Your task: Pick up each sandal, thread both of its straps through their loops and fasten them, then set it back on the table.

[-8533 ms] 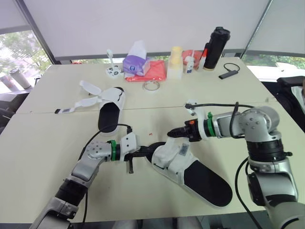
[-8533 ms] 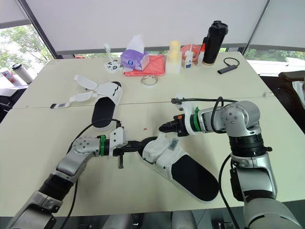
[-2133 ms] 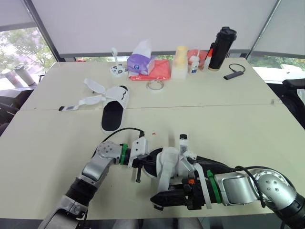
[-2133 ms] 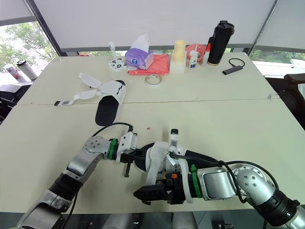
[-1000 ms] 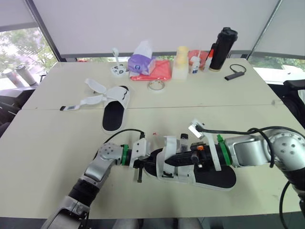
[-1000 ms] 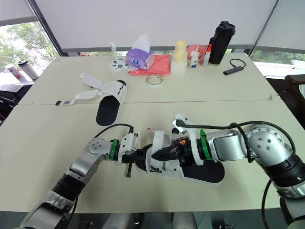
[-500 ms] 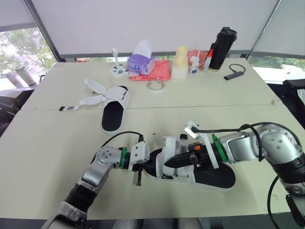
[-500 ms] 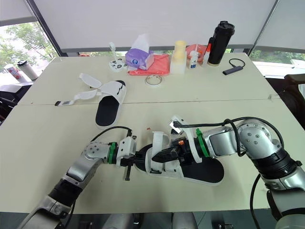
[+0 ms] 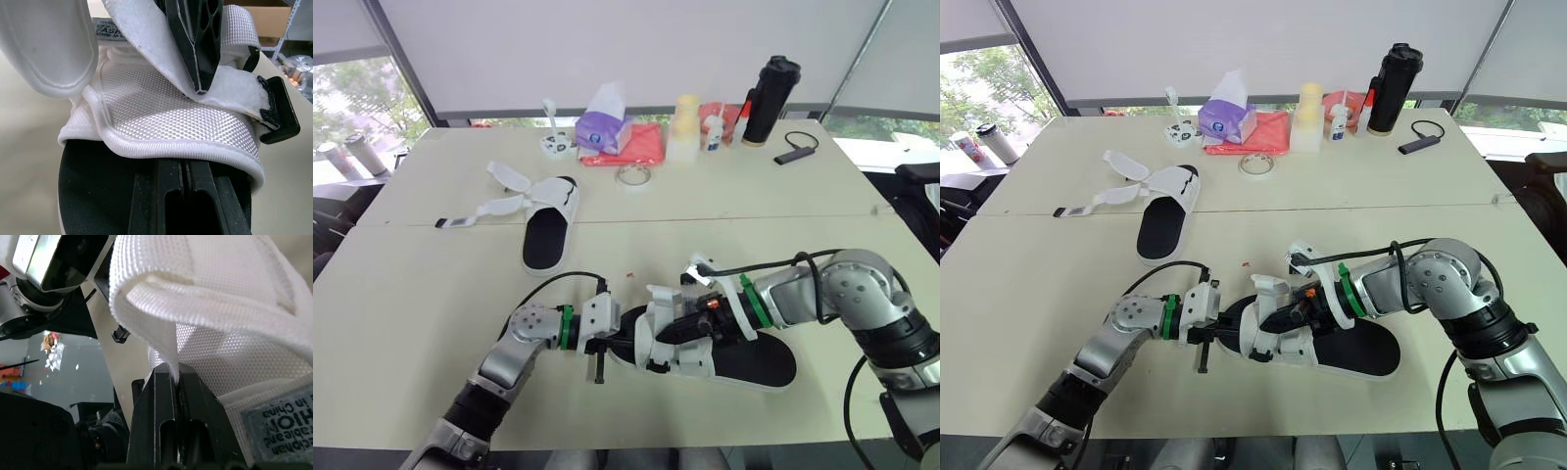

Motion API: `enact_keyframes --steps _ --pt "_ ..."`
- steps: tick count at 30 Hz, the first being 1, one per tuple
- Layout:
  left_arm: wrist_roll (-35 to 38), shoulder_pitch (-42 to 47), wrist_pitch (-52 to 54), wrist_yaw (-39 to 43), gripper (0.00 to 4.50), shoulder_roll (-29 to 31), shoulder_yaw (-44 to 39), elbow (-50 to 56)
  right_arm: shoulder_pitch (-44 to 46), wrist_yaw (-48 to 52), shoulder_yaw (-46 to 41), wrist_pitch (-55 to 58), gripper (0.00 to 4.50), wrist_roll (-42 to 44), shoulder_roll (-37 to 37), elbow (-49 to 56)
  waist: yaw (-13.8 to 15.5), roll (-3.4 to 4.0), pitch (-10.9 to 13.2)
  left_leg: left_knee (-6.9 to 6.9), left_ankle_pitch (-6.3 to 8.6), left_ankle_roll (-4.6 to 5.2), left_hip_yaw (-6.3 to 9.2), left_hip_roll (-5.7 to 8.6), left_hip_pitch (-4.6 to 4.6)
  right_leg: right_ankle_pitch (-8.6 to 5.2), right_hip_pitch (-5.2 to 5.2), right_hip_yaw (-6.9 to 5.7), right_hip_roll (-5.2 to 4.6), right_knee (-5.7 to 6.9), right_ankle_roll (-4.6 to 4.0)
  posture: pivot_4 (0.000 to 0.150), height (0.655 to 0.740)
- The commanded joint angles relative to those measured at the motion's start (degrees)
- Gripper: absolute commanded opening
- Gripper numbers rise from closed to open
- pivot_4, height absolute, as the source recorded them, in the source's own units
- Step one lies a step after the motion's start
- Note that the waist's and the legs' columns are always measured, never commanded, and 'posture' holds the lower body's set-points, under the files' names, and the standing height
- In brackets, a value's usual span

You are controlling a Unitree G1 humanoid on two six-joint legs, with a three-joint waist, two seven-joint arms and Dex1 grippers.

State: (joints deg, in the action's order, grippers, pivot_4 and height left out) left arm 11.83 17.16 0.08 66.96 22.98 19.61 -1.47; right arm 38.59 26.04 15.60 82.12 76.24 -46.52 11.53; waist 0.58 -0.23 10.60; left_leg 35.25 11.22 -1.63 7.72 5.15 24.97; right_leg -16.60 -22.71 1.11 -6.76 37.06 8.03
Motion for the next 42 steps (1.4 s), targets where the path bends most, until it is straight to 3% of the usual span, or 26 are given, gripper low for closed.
enact_keyframes --steps 1,8,30,33,40,41,42 --pt "-0.79 -1.40 0.99 -0.20 0.00 0.64 1.19 0.72 -0.04 2.79 0.88 1.39 0.05 -4.74 -0.14 1.27 0.00 0.00 0.00 0.00 0.00 0.00 0.00 0.00 0.00 0.00 0.00 0.00 0.00 0.00 0.00 0.150 0.7400" --pt "-0.68 -1.70 1.36 -0.68 0.00 0.71 1.07 1.12 -1.39 8.55 -1.45 2.97 0.05 -5.46 -0.85 7.94 0.07 0.00 0.00 0.00 0.00 0.00 0.00 0.00 -0.01 0.01 0.01 0.00 0.00 0.00 0.02 0.150 0.7400" --pt "-0.72 -0.99 1.08 -0.40 0.00 0.73 0.99 0.14 -5.20 3.53 -3.03 8.98 0.05 -9.86 5.48 14.86 0.02 -0.02 -0.05 -0.02 0.00 0.00 0.01 0.00 -0.12 0.02 0.09 -0.01 0.00 0.02 0.05 0.150 0.7400" --pt "-0.73 -1.03 1.08 -0.42 0.00 0.73 1.00 0.10 -5.41 3.87 -3.38 8.75 0.88 -10.28 5.33 15.51 0.03 -0.02 -0.05 -0.02 0.00 0.00 0.01 0.00 -0.12 0.02 0.09 -0.01 0.00 0.02 0.05 0.150 0.7400" --pt "-0.75 -0.96 0.90 -0.47 0.00 0.65 0.99 -0.16 -4.92 6.83 -6.81 10.09 4.13 -7.58 2.73 17.39 0.04 -0.04 -0.07 -0.02 0.00 0.00 0.01 0.00 -0.21 0.02 0.19 -0.01 0.00 0.01 0.05 0.150 0.7400" --pt "-0.74 -0.95 0.89 -0.48 0.00 0.65 0.99 -0.17 -4.88 7.15 -7.10 10.22 4.47 -7.36 2.39 17.55 0.04 -0.04 -0.07 -0.02 0.00 0.00 0.01 0.00 -0.23 0.02 0.21 -0.01 0.00 0.01 0.04 0.150 0.7400" --pt "-0.75 -0.87 0.84 -0.48 0.00 0.60 0.99 -0.29 -4.85 7.71 -7.39 10.32 4.47 -6.96 1.65 17.82 0.11 -0.04 -0.07 -0.02 0.00 0.00 0.01 0.00 -0.25 0.02 0.23 -0.01 0.00 0.01 0.04 0.150 0.7400"
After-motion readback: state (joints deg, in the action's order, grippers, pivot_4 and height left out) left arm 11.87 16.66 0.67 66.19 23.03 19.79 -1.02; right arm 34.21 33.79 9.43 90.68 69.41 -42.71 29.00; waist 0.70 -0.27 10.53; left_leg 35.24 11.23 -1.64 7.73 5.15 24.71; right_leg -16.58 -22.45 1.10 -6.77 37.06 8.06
